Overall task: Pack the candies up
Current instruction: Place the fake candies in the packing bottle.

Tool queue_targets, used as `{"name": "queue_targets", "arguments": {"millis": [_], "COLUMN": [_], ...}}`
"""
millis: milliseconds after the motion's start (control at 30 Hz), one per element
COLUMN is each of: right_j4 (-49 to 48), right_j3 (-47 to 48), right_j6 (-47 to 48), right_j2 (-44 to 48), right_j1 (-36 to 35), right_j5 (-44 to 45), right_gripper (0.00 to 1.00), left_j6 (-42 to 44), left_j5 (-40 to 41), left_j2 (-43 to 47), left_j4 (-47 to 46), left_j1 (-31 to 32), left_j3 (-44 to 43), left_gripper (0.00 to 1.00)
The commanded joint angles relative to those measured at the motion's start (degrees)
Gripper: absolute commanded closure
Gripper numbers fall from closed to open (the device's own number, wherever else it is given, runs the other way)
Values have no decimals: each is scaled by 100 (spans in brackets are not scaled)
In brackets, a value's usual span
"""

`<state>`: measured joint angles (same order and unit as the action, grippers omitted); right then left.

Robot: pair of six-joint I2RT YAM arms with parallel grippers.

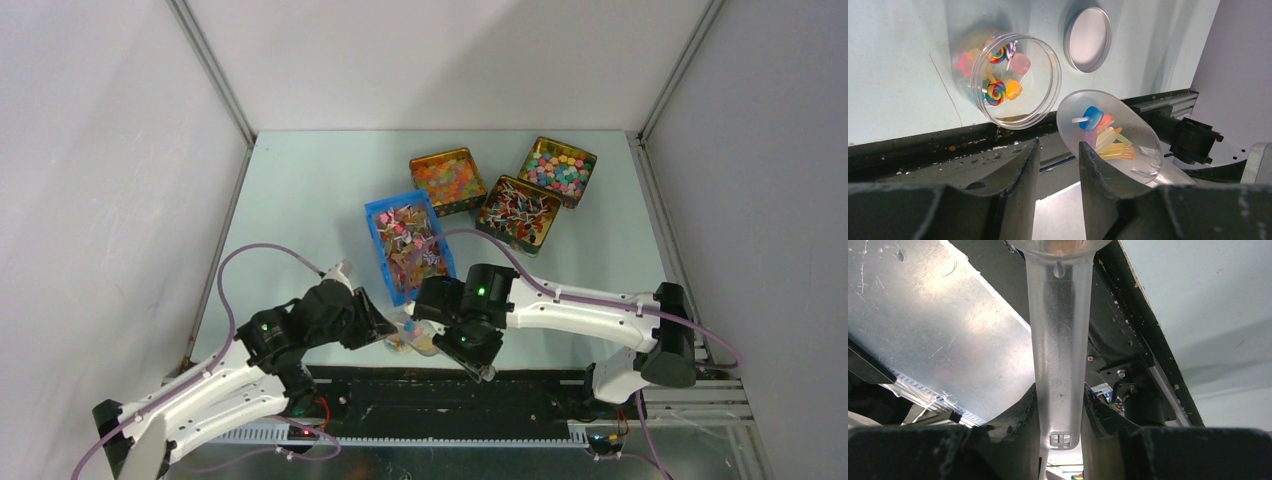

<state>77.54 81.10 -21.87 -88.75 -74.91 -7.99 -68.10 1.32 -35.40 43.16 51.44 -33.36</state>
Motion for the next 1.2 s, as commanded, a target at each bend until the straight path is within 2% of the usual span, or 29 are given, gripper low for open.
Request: {"name": "queue_targets", "arguments": {"millis": [0, 1167], "right_j4": [-15, -11], "right_j3": [283, 803], "right_j6": [-14, 20], "right_j2": [32, -249], "right_j1": [54, 164], "right_j5": [41, 205], "right_gripper": [100, 100], "left_j6": [-97, -159], "left_j5": [-1, 105], "left_j2": [-73, -429], "left_j4": [-156, -237], "left_j1": [97, 393], "left_j3": [109, 330], "left_gripper": [61, 67]}}
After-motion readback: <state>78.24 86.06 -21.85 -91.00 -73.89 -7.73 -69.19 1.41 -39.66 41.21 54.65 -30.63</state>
